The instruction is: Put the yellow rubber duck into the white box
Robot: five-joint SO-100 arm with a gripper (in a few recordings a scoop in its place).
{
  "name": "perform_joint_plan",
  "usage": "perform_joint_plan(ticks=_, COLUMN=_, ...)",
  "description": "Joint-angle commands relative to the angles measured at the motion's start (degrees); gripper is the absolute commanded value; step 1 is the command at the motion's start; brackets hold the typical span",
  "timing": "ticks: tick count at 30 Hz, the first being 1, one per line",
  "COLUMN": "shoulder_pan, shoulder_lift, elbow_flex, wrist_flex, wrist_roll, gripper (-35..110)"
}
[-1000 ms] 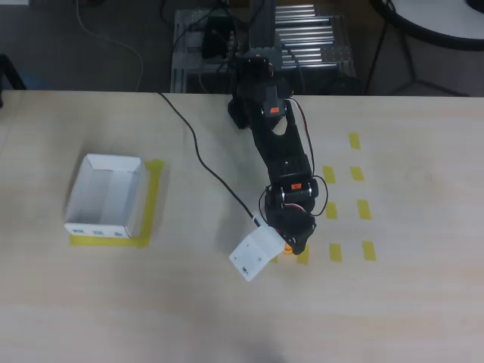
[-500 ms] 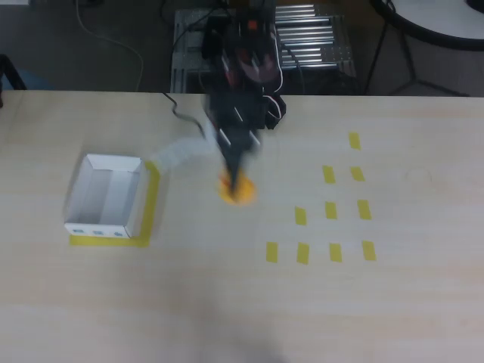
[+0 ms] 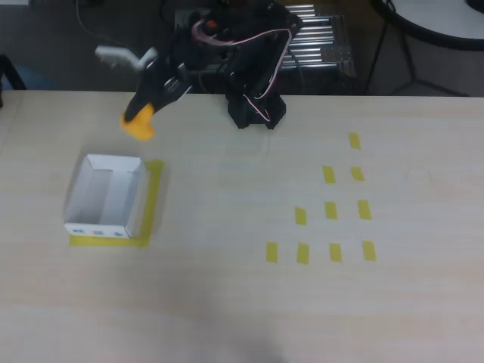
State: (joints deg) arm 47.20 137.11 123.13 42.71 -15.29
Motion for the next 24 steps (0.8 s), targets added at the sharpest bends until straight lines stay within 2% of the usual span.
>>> perform_joint_plan(ticks=1, shoulder_pan=4.2, shoulder_lift=-23.2, elbow_flex=-18.5, wrist_flex=0.4, wrist_roll=0.0, gripper=0)
perform_joint_plan(ticks=9, shoulder_pan=6.5, shoulder_lift=-56.2, elbow_flex=-49.4, wrist_flex=4.4, wrist_roll=0.9, gripper=0)
perform_joint_plan(ticks=19, shoulder_pan=7.5, shoulder_lift=-70.8, elbow_flex=-53.2, wrist_flex=-1.6, wrist_roll=-6.9, gripper=1)
perform_joint_plan(ticks=24, shoulder_pan=7.1, shoulder_lift=-69.7, elbow_flex=-51.6, wrist_flex=-0.9, wrist_roll=-11.8, gripper=34)
